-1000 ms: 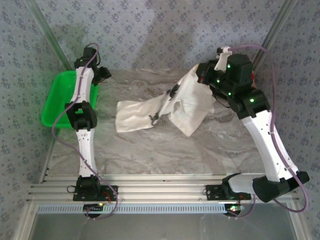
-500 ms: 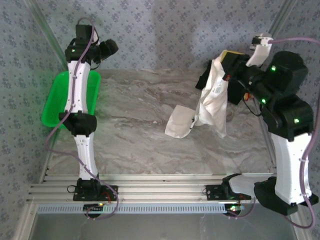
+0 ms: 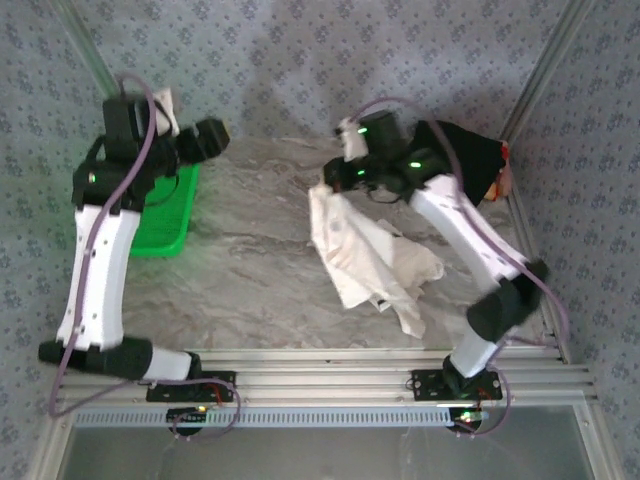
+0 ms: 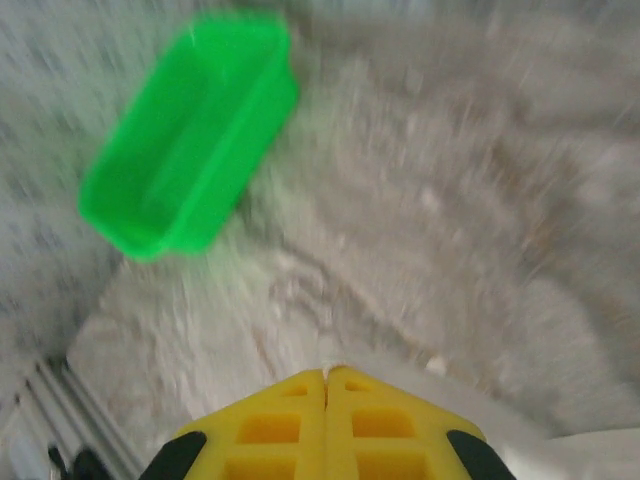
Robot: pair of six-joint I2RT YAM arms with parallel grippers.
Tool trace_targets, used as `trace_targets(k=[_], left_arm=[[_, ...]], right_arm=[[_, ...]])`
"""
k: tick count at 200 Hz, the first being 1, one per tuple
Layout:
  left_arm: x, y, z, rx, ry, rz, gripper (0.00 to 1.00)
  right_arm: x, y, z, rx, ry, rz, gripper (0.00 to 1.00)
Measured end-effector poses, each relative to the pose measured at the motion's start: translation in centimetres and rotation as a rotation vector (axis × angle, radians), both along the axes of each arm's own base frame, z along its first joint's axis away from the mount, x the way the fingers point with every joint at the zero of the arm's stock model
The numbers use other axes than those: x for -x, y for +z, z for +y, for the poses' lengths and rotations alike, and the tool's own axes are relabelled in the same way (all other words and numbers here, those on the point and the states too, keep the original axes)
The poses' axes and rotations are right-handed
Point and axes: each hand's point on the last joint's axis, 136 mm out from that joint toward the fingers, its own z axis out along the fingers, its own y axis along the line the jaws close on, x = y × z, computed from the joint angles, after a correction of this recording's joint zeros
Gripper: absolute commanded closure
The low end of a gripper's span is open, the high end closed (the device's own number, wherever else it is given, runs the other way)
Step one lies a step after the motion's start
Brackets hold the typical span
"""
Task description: Fold and stack the t-shirts
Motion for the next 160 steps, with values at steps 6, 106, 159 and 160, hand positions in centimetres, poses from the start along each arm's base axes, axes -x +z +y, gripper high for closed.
trace_targets(k=[6, 106, 159, 160], left_arm=[[1.1, -1.6, 0.3, -0.003, 0.011, 0.028, 0.22], [14.5, -9.7, -5.2, -0.119, -0.208, 0.025, 0.17], [11.6, -16.7, -19.6, -0.430, -0.635, 0.095, 0.18], [11.6, -16.8, -19.8, -0.432, -0.641, 0.096, 0.18]], right_arm=[[-0.1, -2.4, 1.3, 0.017, 0.029, 0.050, 0.94], [4.0, -5.6, -1.4, -0.026, 0.070, 0.250, 0.03], [10.1, -6.7, -19.6, -0.095, -0.467, 0.262, 0.00], [10.2, -6.8, -19.7, -0.094, -0.471, 0.266, 0.00]])
